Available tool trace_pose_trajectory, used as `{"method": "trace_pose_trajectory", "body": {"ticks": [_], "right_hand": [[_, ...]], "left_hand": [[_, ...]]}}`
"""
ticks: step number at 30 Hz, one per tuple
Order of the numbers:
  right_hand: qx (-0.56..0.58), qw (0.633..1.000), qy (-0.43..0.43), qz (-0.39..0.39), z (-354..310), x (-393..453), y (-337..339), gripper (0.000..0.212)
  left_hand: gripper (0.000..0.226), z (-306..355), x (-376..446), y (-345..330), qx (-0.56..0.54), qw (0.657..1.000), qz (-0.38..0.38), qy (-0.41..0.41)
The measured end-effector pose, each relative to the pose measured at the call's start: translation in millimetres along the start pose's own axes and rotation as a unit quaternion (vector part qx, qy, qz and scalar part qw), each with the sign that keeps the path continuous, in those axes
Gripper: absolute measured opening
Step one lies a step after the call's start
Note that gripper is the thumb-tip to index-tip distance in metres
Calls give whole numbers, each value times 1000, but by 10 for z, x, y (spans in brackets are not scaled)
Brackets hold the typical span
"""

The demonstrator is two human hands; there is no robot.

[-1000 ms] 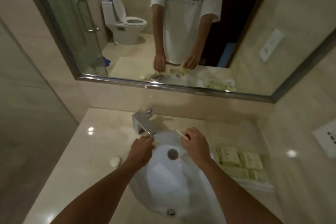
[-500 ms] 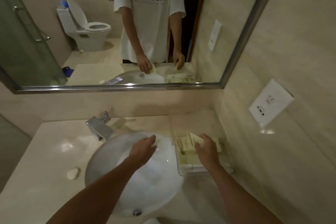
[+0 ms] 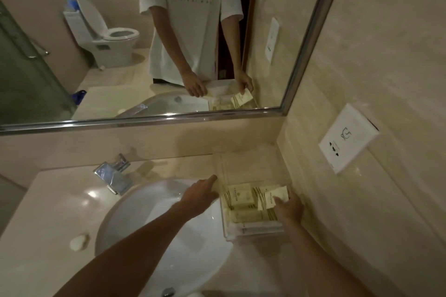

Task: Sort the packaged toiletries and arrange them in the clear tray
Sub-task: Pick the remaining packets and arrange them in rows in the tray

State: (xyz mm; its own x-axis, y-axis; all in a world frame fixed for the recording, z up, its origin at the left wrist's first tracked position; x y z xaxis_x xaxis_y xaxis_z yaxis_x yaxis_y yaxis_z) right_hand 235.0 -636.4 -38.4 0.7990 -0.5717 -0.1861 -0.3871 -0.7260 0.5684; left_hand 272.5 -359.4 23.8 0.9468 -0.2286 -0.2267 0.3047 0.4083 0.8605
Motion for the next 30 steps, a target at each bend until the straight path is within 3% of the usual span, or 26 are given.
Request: {"method": "trace_pose_trajectory", "body": {"ticks": [3,9,16,26,30], "right_hand": [[-15,999,-30,8,94,79,-73,40],[4,998,-61,26,187,159,-156,32],[-15,999,-39,22,210,174,-258,31],[-42,999,-21,9,259,196,-268,35],[-67,997,6,41,134,121,-106,39]], "left_hand": [[32,-11,79,-11,-33,999,-6,5],[37,5,219,-70,-136,990,-30,14],[47,-7,285,-179,-265,962,-53,32],[39,-10,376,-335,-343,932,-111,48],[32,32,386,-396,-386,914,-110,64]]}}
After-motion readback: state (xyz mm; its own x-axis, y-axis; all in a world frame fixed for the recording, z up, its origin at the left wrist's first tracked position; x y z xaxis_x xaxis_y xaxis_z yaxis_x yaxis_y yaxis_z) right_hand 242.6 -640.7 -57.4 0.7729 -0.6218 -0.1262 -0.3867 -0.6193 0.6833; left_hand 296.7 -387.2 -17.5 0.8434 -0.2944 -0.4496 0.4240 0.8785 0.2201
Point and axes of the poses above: each hand's wrist, its own x-axis towards the middle knuckle, its own y-axis out of the back of the hand, z = x × y, the point moved 6 cm from there along x, towards the middle knuckle, and after that the axes turned 6 degrees about y, right-handed, at the moved point
